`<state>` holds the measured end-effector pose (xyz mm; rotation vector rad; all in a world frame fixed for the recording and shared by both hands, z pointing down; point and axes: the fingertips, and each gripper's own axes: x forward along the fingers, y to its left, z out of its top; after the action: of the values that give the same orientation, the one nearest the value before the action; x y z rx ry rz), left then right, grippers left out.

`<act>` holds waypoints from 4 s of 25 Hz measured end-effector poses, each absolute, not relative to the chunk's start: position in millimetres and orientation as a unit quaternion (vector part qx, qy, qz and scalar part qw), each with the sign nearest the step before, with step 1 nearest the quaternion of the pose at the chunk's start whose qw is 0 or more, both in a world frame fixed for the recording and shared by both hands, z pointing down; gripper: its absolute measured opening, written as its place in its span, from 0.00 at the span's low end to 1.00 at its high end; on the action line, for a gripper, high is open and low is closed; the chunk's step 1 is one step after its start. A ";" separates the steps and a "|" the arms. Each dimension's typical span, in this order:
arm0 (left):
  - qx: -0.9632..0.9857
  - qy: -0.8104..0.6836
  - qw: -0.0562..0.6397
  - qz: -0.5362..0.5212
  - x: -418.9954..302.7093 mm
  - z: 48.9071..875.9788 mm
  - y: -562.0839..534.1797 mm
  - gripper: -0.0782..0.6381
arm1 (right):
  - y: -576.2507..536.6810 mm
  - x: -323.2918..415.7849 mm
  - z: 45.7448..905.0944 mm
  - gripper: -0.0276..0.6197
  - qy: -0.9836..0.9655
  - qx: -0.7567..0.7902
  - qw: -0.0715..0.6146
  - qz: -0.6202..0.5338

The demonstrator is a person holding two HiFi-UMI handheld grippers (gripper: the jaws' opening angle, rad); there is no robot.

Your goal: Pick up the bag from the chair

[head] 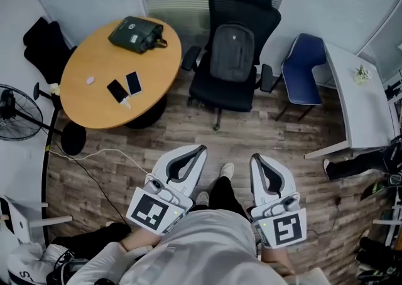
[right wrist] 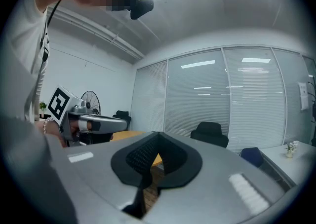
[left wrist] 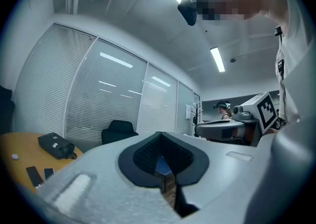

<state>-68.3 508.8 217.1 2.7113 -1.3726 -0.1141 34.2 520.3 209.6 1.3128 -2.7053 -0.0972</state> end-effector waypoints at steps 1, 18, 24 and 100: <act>0.890 -0.451 0.049 -0.038 -68.4 216.9 504.5 0.12 | 515.7 34.2 209.3 0.05 -0.898 0.435 0.065 -0.034; 0.895 -0.443 0.042 -0.037 -34.1 209.7 413.5 0.12 | 427.7 67.4 206.6 0.05 -0.896 0.438 0.063 -0.034; 0.896 -0.441 0.043 -0.036 -12.7 206.3 379.5 0.12 | 394.3 87.1 204.5 0.05 -0.897 0.436 0.062 -0.032; 0.895 -0.441 0.063 -0.031 -48.8 236.8 -20.3 0.12 | -4.1 46.3 227.9 0.05 -0.898 0.429 0.090 -0.026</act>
<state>-48.8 -20.3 236.8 2.7036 -1.3320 -0.0950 46.3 -4.1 227.9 1.2756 -2.6713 -0.0786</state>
